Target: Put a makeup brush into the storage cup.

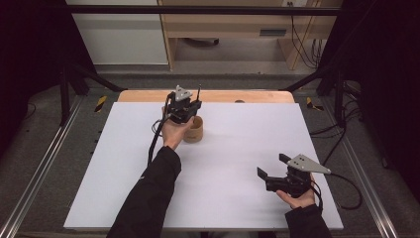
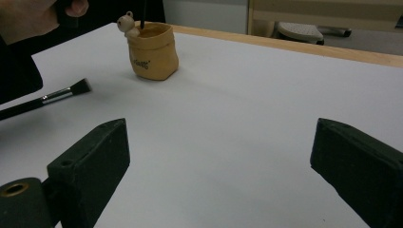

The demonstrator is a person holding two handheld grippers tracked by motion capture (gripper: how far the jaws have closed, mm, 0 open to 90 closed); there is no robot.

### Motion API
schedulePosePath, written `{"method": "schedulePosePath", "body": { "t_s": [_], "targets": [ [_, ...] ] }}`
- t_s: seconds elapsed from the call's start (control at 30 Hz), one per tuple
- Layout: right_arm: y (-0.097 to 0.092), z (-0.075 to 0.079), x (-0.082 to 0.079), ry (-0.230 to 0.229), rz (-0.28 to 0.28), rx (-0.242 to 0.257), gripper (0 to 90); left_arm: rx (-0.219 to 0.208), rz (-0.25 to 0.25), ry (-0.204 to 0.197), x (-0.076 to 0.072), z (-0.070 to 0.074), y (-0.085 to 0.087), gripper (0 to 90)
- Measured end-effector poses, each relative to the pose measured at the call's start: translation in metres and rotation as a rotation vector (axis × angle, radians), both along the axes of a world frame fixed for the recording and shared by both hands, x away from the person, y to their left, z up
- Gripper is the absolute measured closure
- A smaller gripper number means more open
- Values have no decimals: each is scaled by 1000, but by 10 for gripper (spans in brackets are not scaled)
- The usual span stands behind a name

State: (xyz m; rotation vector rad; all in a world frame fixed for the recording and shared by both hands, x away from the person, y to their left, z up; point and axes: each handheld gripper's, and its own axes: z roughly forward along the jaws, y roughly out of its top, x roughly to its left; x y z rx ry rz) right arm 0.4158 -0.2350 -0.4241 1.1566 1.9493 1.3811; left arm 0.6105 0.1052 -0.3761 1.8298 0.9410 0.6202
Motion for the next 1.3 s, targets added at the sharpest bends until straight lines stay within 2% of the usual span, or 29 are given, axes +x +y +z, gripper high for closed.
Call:
{"method": "schedulePosePath", "body": {
  "t_s": [0.3, 0.5, 1.03, 1.3],
  "targets": [
    [0, 0, 0, 2, 3, -2, 63, 7, -6, 14, 1, -11, -2, 843],
    [1, 0, 0, -1, 4, -3, 63, -5, -3, 24, -1, -17, 0, 843],
    [3, 0, -1, -2, 8, -7, 63, 13, 0, 53, -7, -35, 2, 843],
    [5, 0, -1, 0, 10, -5, 63, 42, -9, 67, -13, -36, 1, 835]
  ]
}}
